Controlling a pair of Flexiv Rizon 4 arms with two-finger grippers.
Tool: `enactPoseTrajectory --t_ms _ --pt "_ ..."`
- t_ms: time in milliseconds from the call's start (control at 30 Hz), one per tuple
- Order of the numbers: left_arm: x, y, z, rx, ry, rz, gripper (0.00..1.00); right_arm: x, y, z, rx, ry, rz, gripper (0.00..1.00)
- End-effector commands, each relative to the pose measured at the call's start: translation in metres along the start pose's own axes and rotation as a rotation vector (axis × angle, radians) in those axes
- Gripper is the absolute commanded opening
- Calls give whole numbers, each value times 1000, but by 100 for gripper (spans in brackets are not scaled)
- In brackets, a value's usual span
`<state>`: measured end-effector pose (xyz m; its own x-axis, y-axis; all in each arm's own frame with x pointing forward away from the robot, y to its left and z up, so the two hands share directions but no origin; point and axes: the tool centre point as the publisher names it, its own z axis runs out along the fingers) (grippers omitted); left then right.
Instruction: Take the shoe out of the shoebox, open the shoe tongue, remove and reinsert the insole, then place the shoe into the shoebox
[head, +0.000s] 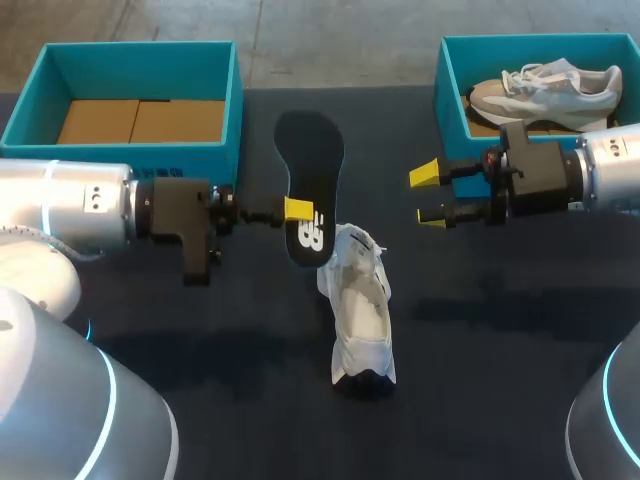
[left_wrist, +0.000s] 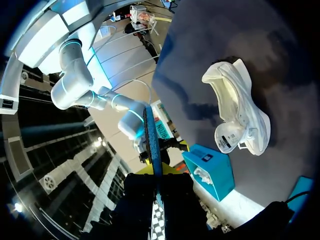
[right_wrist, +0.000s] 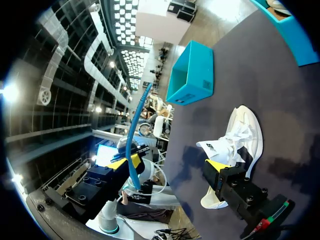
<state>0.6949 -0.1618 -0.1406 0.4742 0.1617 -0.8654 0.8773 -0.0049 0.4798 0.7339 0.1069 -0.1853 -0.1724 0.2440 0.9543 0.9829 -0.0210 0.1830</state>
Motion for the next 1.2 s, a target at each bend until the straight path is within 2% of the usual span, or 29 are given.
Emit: enactPoseTrajectory --t_ms 33,300,633,900,1200 --pt "0 -1 1 -2 0 3 0 1 9 8 -2 -51 48 100" --pt "0 -1 1 -2 0 3 0 15 22 24 -34 -21 53 100" --pt "0 -1 1 -2 0 3 0 33 35 44 -22 11 62 100" --pt "0 -1 1 -2 0 3 0 42 46 50 -36 11 87 100" --pt "0 -1 1 -2 0 3 0 47 47 58 -16 29 104 100"
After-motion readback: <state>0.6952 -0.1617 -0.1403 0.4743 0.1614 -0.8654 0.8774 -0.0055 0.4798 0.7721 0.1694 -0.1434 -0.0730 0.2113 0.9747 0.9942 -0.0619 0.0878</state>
